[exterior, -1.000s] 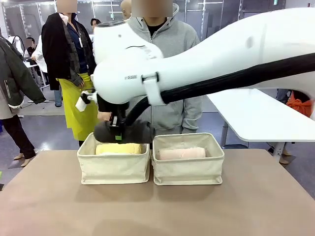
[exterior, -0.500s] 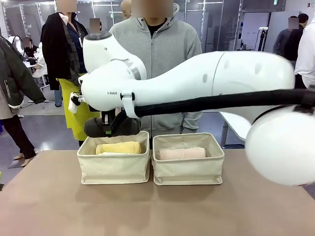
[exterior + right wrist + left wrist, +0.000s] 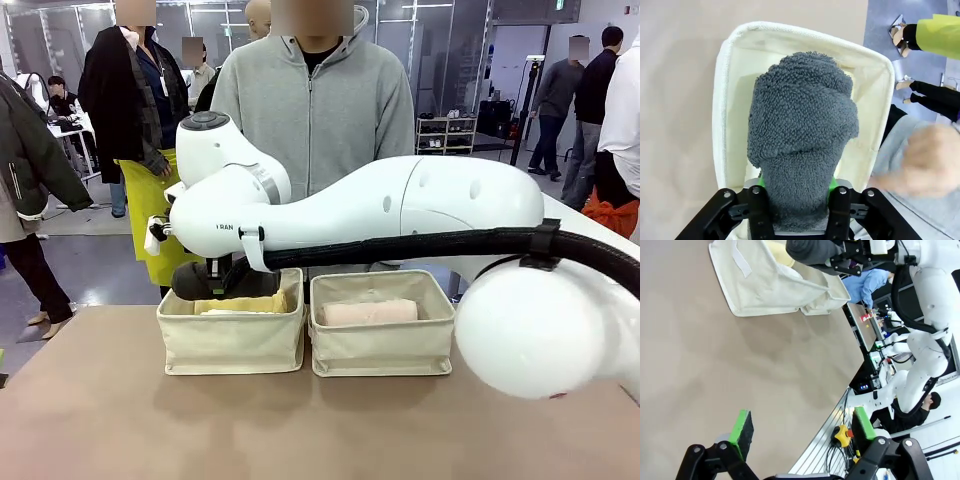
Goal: Divide the towels into two baskets.
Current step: Pick up one hotel-folded towel from the bottom of the table and place it in the Fabric basket indicated by the person.
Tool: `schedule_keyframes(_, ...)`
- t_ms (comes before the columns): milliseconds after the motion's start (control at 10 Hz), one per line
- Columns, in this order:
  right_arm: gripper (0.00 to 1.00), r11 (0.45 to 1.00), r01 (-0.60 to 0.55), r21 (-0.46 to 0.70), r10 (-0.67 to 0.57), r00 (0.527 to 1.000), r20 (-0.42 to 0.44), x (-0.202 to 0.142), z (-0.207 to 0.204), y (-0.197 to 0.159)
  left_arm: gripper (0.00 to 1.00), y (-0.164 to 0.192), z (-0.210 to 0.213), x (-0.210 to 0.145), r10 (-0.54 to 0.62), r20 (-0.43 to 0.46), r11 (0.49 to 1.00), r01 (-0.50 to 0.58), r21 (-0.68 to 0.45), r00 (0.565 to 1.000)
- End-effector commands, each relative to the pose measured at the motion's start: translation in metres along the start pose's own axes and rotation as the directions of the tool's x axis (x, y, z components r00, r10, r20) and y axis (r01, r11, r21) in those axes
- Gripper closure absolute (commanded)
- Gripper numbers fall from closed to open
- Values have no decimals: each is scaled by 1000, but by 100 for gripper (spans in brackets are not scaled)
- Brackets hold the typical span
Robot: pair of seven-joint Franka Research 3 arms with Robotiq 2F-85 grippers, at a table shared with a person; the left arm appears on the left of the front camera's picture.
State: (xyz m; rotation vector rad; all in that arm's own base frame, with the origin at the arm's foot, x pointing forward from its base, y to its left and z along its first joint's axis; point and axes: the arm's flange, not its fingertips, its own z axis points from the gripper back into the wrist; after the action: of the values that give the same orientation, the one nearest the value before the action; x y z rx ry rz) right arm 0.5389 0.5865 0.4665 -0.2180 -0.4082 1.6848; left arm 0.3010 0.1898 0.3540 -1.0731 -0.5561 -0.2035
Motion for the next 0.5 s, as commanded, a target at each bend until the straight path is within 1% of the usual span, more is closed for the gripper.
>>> schedule_keyframes(0,35,1000,7,-21,-7,1000,-8,17,3,-14,0,-4,4,-3,-6,-2,1000,6,-11,1000)
schedule_keyframes(100,25,1000,1,-26,-2,1000,-16,18,4,-12,0,-4,4,-3,-6,-2,1000,6,-11,1000)
schedule_keyframes(200,1,1000,11,-27,-11,1000,-17,17,6,-12,0,-4,4,-3,-6,-2,1000,6,-11,1000)
schedule_keyframes(400,0,1000,13,-21,-13,1000,-11,18,8,-11,0,-4,4,-3,-6,-2,1000,6,-11,1000)
